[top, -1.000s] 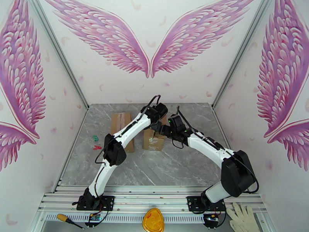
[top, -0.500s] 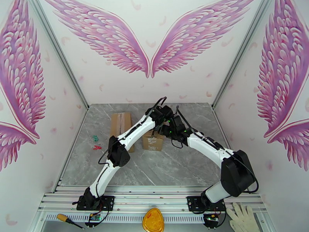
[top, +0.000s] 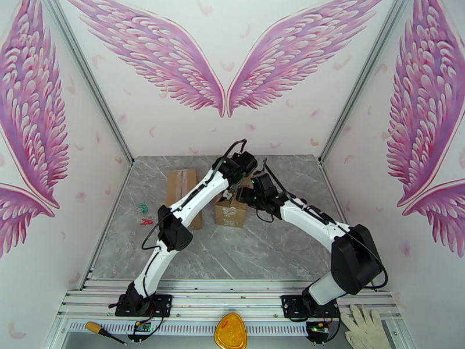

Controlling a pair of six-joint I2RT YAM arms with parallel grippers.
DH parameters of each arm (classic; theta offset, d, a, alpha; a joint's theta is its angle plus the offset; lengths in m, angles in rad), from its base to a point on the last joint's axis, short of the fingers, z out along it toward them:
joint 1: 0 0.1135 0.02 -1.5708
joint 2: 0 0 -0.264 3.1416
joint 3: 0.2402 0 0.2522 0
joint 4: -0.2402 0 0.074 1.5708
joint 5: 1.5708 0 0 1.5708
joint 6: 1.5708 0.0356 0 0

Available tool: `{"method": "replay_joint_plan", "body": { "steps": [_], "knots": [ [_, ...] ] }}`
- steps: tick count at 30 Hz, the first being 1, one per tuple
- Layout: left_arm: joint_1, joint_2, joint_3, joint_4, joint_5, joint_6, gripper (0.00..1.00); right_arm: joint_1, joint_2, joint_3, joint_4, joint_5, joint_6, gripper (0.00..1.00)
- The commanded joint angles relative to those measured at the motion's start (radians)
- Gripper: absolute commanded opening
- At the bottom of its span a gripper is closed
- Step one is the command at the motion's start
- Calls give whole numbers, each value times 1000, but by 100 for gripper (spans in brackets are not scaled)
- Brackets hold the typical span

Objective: Unpack the express box

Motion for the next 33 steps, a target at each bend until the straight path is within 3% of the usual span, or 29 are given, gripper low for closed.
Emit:
{"method": "replay_joint_plan", "body": {
  "steps": [1,6,11,19,26,29,33],
  "knots": [
    [18,-106,-53,32,184,3,0,15,41,24,-93,32,-16,67],
    [90,-209,-223,152,386,-66,0,15,19,100,-170,98,-59,72],
    [106,-317,-367,293,461,-143,0,17,-3,224,-285,184,-97,76],
    [101,-432,-533,469,450,-279,0,55,45,427,-483,309,-114,77],
    [80,-508,-657,623,412,-348,0,73,178,546,-616,354,-88,74],
    [82,-518,-678,637,411,-347,0,76,211,552,-631,379,-102,71],
    [89,-521,-697,635,417,-332,0,76,216,592,-669,438,-157,58]
  ]
}}
